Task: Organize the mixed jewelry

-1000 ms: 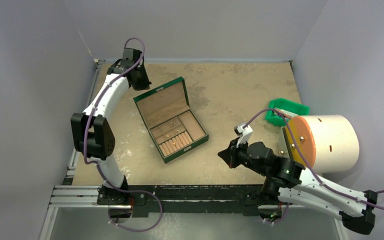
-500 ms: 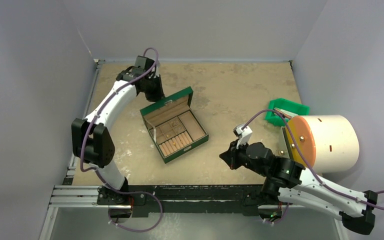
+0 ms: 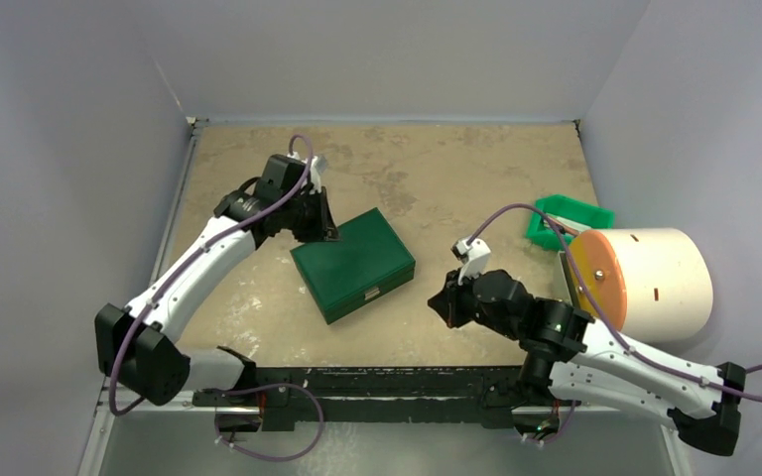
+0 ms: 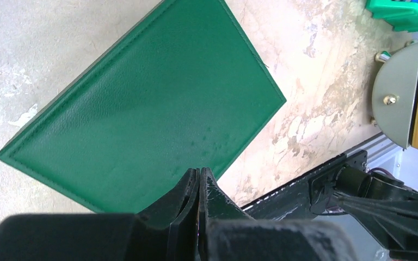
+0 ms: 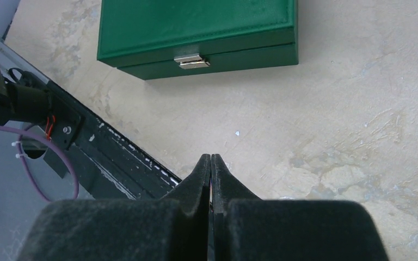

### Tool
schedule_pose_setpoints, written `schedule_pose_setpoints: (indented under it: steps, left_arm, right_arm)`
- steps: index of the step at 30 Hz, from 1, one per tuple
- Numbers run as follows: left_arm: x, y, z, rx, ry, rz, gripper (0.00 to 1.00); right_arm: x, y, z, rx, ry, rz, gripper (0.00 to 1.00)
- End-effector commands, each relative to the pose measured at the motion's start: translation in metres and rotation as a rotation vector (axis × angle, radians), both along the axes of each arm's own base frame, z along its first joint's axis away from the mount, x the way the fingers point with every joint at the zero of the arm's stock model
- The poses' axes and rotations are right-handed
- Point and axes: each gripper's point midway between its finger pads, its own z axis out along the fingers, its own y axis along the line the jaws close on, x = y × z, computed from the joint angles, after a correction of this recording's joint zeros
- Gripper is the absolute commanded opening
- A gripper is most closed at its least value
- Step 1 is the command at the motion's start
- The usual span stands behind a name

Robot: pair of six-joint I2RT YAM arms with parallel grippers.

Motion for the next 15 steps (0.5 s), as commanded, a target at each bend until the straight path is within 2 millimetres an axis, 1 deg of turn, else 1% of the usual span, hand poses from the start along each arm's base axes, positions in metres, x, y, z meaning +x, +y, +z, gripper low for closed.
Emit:
schedule_pose_setpoints:
  steps: [1,4,7,9,11,14,15]
  left_arm:
    - [-0.005,0.001,0.037,-0.086,-0.147,0.009,0.00]
    - [-0.012,0.000,0.051,-0.146,-0.224,-0.012,0.11]
    - [-0.019,-0.002,0.066,-0.208,-0.309,-0.029,0.20]
    - [-0.024,-0.002,0.072,-0.244,-0.352,-0.039,0.26]
    - [-0.029,-0.003,0.071,-0.276,-0.380,-0.044,0.30]
    - [-0.034,-0.002,0.075,-0.312,-0.426,-0.048,0.33]
    - [-0.036,-0.002,0.077,-0.327,-0.443,-0.049,0.36]
  right_arm:
    - [0.012,0.010,0.028,0.024,-0.033,-0.027,0.00]
    - [0.020,0.020,0.037,0.016,-0.042,-0.031,0.00]
    - [0.029,0.033,0.048,0.016,-0.045,-0.042,0.00]
    - [0.034,0.041,0.051,0.017,-0.037,-0.055,0.04]
    - [0.040,0.051,0.052,0.013,-0.023,-0.068,0.09]
    - [0.048,0.066,0.049,-0.022,0.002,-0.070,0.11]
    - [0.050,0.071,0.048,-0.031,0.010,-0.069,0.11]
